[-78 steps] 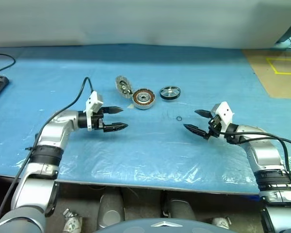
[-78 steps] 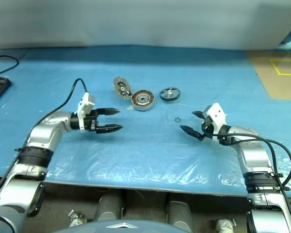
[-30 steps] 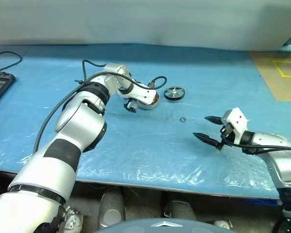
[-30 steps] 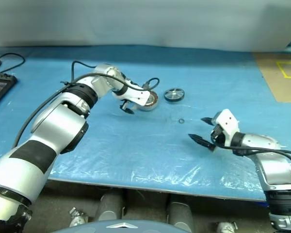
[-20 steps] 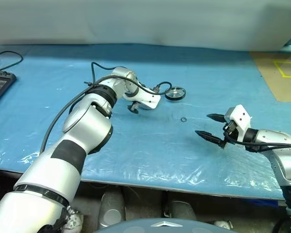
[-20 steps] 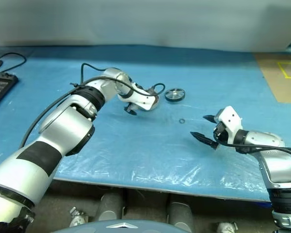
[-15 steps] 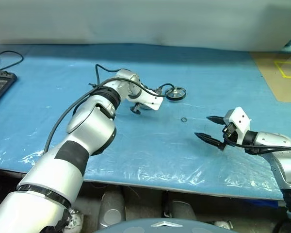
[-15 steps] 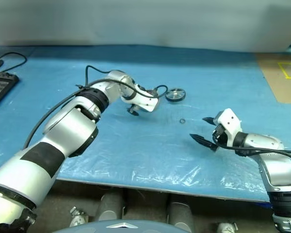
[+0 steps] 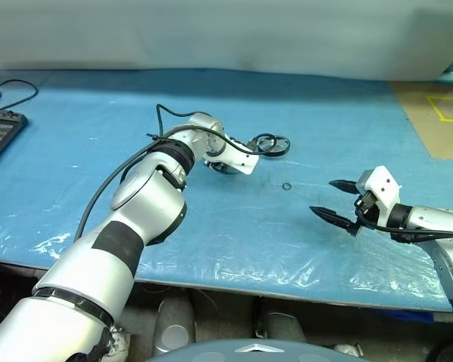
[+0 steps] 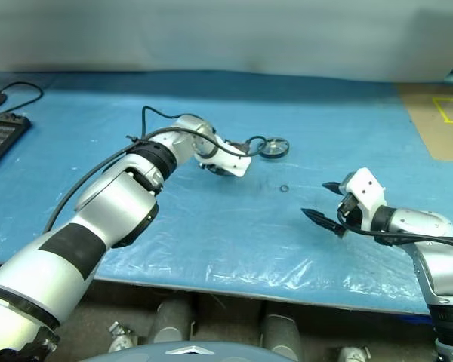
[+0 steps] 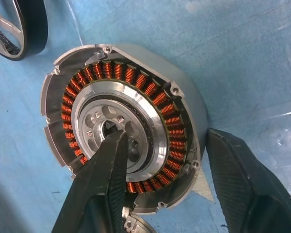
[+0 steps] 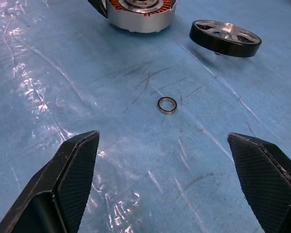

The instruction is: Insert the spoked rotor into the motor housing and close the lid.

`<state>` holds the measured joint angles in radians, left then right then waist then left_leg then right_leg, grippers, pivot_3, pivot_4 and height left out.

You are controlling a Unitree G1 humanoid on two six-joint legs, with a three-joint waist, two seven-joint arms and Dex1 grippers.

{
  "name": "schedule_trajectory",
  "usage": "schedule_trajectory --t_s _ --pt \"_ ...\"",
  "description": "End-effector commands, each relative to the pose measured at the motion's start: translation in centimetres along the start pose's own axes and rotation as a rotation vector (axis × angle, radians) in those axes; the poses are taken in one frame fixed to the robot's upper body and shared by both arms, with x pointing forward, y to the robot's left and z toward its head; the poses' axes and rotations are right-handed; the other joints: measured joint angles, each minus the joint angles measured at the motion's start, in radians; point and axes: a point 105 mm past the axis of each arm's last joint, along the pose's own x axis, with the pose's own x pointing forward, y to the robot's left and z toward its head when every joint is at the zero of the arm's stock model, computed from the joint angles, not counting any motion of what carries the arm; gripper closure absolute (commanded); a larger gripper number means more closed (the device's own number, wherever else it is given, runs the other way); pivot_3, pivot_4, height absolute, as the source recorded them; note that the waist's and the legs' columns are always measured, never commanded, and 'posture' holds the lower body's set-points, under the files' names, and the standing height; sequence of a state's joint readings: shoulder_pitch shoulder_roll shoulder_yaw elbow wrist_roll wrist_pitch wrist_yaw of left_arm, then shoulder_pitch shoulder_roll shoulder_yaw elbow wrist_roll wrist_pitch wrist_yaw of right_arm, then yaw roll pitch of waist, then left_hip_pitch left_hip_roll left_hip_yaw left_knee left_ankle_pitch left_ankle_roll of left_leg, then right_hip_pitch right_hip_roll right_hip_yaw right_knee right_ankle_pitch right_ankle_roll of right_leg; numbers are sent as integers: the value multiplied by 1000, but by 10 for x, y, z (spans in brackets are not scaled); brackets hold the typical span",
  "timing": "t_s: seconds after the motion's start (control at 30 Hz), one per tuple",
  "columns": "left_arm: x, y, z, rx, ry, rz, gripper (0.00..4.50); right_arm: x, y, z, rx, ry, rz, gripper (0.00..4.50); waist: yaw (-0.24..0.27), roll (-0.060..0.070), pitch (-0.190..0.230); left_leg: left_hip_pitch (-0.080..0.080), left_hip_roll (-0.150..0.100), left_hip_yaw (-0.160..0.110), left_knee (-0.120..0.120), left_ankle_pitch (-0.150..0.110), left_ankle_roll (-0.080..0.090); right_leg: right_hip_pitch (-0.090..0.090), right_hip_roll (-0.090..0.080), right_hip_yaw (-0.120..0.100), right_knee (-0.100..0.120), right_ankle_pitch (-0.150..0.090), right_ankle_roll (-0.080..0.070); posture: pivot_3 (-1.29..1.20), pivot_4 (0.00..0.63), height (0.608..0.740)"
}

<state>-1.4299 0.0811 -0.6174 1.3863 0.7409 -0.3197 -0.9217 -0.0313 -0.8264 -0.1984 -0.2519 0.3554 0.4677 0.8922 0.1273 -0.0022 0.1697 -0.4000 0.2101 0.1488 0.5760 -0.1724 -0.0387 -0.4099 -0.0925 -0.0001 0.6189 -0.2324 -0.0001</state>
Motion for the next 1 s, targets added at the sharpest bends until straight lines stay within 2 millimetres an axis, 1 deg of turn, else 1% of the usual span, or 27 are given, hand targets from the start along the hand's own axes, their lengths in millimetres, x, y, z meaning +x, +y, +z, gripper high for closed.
schedule_trajectory --t_s 0.03,0.2,0.33,0.43,0.6,0.67,0.77,0.87,1.0 --pt "9 -15 -2 23 17 -66 2367 -6 -6 17 -49 -39 -32 0 0 0 0 1 0 0 0 0 0 1 0 0 -1 0 -1 0 150 740" --pt "12 -28 -7 70 32 -127 2387 -5 -8 17 -48 -47 -50 0 -1 0 0 5 -1 0 -2 0 0 5 0 0 -3 -1 -1 0 150 740" --pt "11 -31 -11 119 32 -137 2387 -3 -9 18 -40 -56 -54 0 -1 0 0 7 -1 0 -4 0 0 6 0 0 -5 -1 -1 0 150 740" --pt "7 -29 -13 207 26 -126 2387 -2 -12 17 -31 -61 -66 0 -2 0 0 8 -1 0 -6 0 0 8 0 0 -7 -1 -1 0 150 740" --pt "-2 -34 -16 400 -4 -141 2387 -2 -14 11 -15 -69 -96 0 -2 0 0 10 -1 0 -10 0 0 10 0 0 -11 0 0 0 150 740" --pt "-4 -38 -20 499 -2 -141 2387 -1 -14 7 -4 -74 -104 0 -2 0 0 10 -2 0 -11 0 0 10 0 0 -11 1 2 0 150 740" --pt "-8 -47 -24 599 -33 -160 2387 4 -11 4 6 -86 -115 0 -4 0 0 10 -2 0 -12 0 -1 10 0 -1 -12 1 3 0 150 740" --pt "-14 -54 -21 656 -109 -156 2387 9 -9 2 18 -101 -126 0 -5 0 0 11 -2 0 -12 -2 -3 10 0 0 -12 0 4 0 150 740" --pt "-25 -58 -9 723 -232 -137 2387 15 -4 -3 28 -110 -124 0 -2 0 0 10 -3 0 -13 -2 -3 10 0 0 -12 0 4 0 150 740"
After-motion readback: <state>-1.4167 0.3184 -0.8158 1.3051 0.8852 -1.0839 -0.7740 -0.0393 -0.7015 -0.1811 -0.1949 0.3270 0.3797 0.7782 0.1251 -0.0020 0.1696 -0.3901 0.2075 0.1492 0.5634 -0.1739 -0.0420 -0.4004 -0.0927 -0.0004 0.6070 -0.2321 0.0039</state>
